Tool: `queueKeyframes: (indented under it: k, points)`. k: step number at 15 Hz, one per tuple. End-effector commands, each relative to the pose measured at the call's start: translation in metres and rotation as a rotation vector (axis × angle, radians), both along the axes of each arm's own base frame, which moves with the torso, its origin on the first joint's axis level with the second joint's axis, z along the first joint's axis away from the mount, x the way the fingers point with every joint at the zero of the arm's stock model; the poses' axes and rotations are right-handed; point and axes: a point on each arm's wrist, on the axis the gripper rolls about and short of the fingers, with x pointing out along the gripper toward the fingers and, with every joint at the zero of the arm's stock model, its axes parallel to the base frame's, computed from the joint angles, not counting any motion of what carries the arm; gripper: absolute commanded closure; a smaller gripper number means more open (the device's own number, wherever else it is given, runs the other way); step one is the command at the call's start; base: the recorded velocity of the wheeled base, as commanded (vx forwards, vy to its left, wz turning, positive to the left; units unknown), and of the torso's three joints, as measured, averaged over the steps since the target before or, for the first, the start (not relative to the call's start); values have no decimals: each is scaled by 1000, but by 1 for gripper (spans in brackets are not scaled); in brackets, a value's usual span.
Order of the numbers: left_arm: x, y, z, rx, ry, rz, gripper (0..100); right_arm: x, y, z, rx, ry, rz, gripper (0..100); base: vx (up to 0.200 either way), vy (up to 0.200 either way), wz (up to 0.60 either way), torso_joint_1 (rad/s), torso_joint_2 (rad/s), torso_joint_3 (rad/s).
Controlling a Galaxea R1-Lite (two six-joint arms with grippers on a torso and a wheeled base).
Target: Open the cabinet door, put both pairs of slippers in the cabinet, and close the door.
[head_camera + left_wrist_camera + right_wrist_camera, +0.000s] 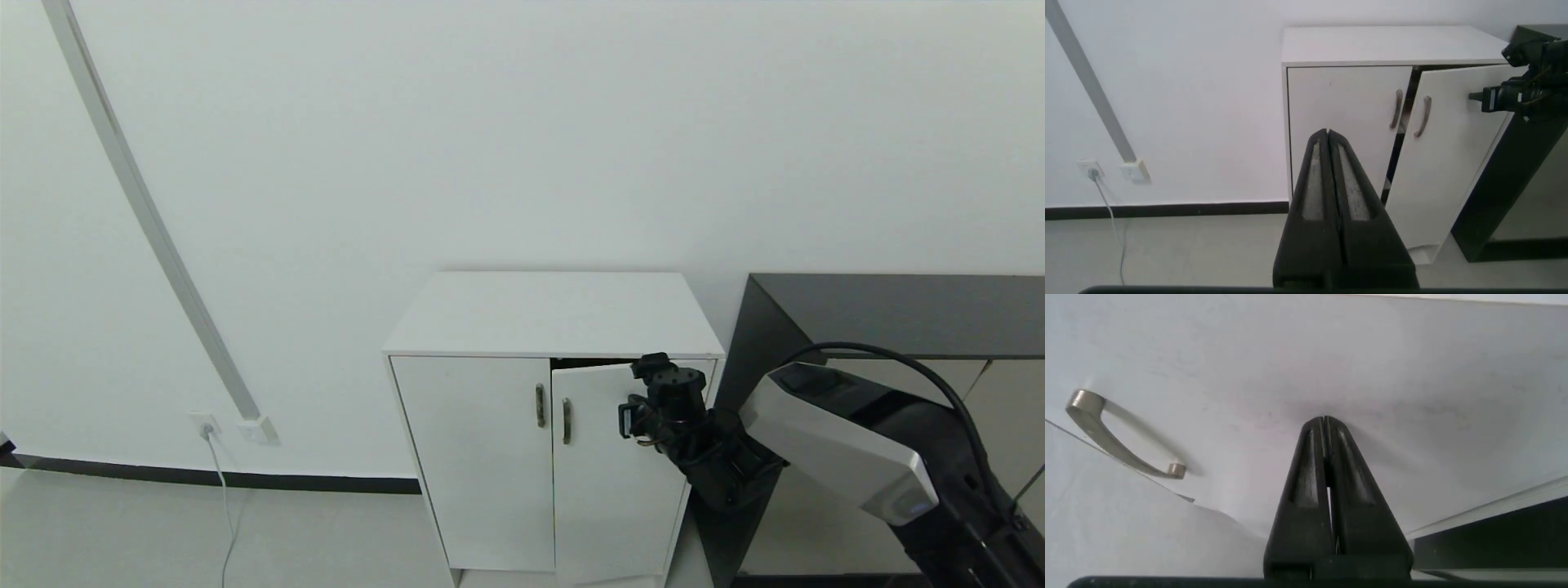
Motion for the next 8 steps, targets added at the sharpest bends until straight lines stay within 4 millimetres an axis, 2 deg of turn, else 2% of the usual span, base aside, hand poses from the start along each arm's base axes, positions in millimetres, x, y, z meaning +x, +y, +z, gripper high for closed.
queueKeyframes:
  k: [1, 8]
  points:
    - [0, 0, 0, 0, -1, 0, 100, 3, 1, -1, 3, -4, -1, 100, 0, 0, 0, 0, 0, 0]
    - [0, 0, 0, 0, 1, 0, 100, 14, 0, 3, 10, -21, -14, 100, 0, 0, 0, 0, 0, 0]
